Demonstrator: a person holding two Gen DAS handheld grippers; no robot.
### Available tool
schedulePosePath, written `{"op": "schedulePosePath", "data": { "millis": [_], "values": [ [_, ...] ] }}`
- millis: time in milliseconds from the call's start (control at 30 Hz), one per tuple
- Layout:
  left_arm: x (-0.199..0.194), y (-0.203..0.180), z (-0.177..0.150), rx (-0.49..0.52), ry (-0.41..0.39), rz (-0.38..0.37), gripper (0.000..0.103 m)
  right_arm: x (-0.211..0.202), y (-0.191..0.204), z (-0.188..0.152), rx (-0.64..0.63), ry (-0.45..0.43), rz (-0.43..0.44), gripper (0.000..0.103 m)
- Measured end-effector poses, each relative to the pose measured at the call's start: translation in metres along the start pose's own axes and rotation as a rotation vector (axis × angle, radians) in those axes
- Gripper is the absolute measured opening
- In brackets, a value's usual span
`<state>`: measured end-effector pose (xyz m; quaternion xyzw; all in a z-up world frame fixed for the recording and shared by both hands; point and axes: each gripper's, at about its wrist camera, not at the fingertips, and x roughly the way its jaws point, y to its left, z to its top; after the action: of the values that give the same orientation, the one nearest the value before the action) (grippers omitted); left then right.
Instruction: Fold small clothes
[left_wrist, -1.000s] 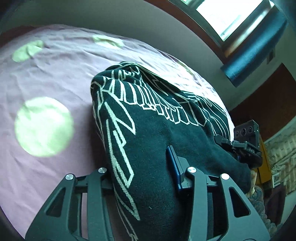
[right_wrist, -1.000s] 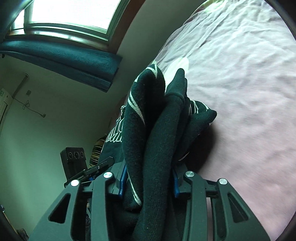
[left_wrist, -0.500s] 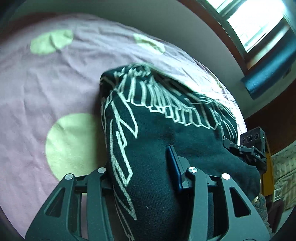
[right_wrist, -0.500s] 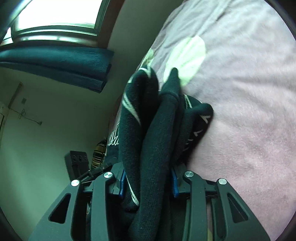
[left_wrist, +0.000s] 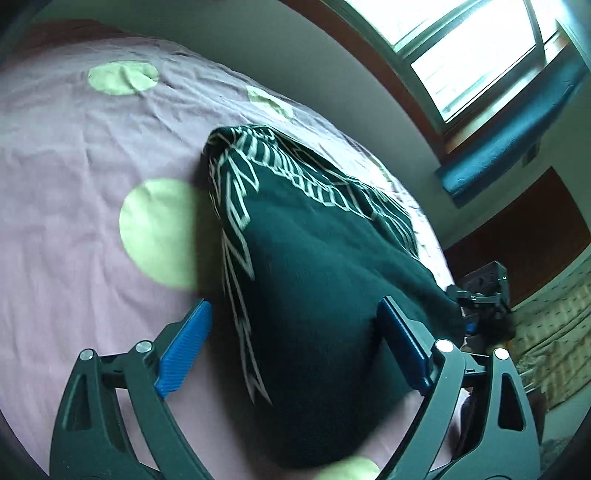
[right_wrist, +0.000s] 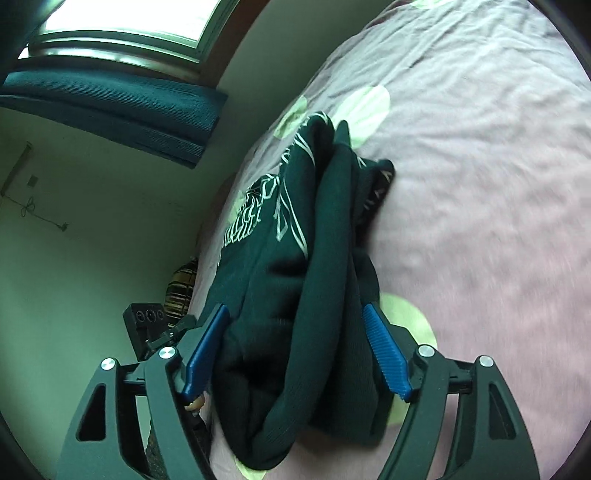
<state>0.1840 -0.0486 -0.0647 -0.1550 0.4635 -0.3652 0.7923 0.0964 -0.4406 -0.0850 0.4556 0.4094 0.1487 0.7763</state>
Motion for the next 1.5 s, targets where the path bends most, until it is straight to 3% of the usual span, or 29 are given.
{"op": "schedulePosePath", "data": {
  "millis": [200,300,333,367,467,533,600,667,767,867,967,1267,1500],
  "values": [
    [-0.005,-0.022,-0.015,0.063,-0.009,-0.013,0.097,-0.016,0.027,-0.007,-0.047,-0.031,0.021,0.075],
    [0.003,-0.025,-0.020,0.103,0.012,0.030,0.098,-0.004,0.029,-0.009,-0.117,-0.033,-0.211,0.077],
    [0.005,-0.023,-0.023,0.106,0.020,0.033,0.098,-0.004,0.023,-0.013,-0.123,-0.038,-0.238,0.081],
    [0.007,-0.021,-0.026,0.100,0.032,0.026,0.099,-0.004,0.014,-0.015,-0.099,-0.039,-0.230,0.085],
    [0.018,-0.004,-0.032,0.008,0.073,-0.030,0.100,0.019,-0.025,-0.023,0.110,0.069,0.037,0.086],
    [0.029,0.012,-0.031,-0.087,0.109,-0.083,0.100,0.024,-0.018,-0.028,0.023,0.062,0.008,0.084],
    [0.029,0.012,-0.028,-0.071,0.092,-0.074,0.091,0.022,-0.014,-0.029,0.011,0.046,0.008,0.080],
    [0.028,0.007,-0.026,-0.056,0.082,-0.043,0.082,0.022,-0.013,-0.030,0.009,0.049,0.015,0.060],
    [0.027,0.000,-0.026,-0.031,0.078,0.022,0.073,0.017,-0.010,-0.036,0.004,0.037,0.022,0.052],
    [0.016,-0.014,-0.025,0.001,0.053,0.063,0.066,0.012,-0.003,-0.031,0.014,0.024,0.060,0.049],
    [0.007,-0.025,-0.025,0.015,0.056,0.098,0.065,0.004,0.005,-0.035,0.017,0.025,0.071,0.048],
    [-0.020,-0.027,-0.057,0.009,0.095,0.112,0.065,-0.017,0.002,-0.089,0.050,0.071,0.105,0.048],
    [-0.011,-0.016,-0.068,0.014,0.078,0.103,0.069,-0.005,-0.023,-0.096,0.079,0.057,0.146,0.049]
  ]
}}
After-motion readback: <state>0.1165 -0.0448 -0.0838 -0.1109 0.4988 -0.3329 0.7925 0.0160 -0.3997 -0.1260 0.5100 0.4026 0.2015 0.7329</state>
